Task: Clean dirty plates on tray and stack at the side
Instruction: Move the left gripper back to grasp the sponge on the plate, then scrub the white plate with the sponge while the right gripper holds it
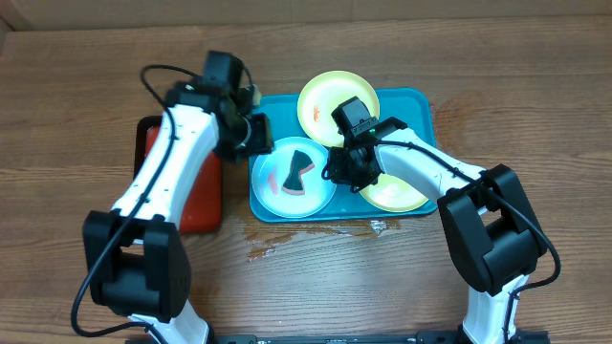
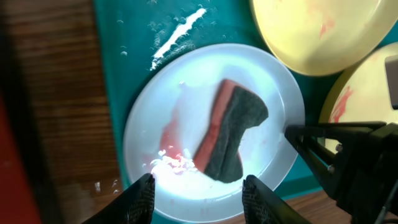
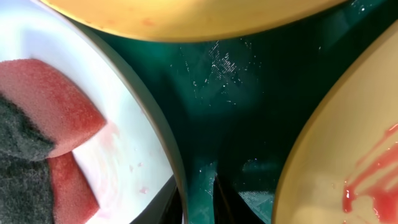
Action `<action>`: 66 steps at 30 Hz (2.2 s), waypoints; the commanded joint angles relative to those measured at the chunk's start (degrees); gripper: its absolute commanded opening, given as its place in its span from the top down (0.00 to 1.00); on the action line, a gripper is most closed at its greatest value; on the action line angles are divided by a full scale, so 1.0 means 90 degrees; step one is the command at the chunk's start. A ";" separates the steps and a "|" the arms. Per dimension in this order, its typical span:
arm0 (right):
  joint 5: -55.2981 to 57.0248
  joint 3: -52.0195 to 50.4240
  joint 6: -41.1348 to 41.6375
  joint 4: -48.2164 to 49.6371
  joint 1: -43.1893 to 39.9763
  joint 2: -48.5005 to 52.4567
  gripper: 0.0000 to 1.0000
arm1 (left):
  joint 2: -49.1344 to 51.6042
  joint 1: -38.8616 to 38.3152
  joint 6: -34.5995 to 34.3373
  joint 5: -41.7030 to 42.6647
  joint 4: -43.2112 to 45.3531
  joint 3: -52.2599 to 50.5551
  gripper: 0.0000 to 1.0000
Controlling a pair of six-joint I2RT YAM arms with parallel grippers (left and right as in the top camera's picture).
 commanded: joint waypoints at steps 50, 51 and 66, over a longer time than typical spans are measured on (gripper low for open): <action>-0.0197 -0.0027 0.0002 -0.0034 0.0029 0.0282 0.96 | 0.0857 -0.0959 0.0075 -0.0049 0.2225 -0.1554 0.91; -0.0197 -0.0027 0.0002 -0.0039 0.0029 0.0282 0.96 | 0.0857 -0.0954 0.0075 -0.0073 0.2208 -0.1554 0.96; -0.0194 -0.0027 0.0002 -0.0017 0.0029 0.0282 0.96 | 0.0855 -0.0386 -0.0245 -0.2392 0.1236 -0.1168 0.96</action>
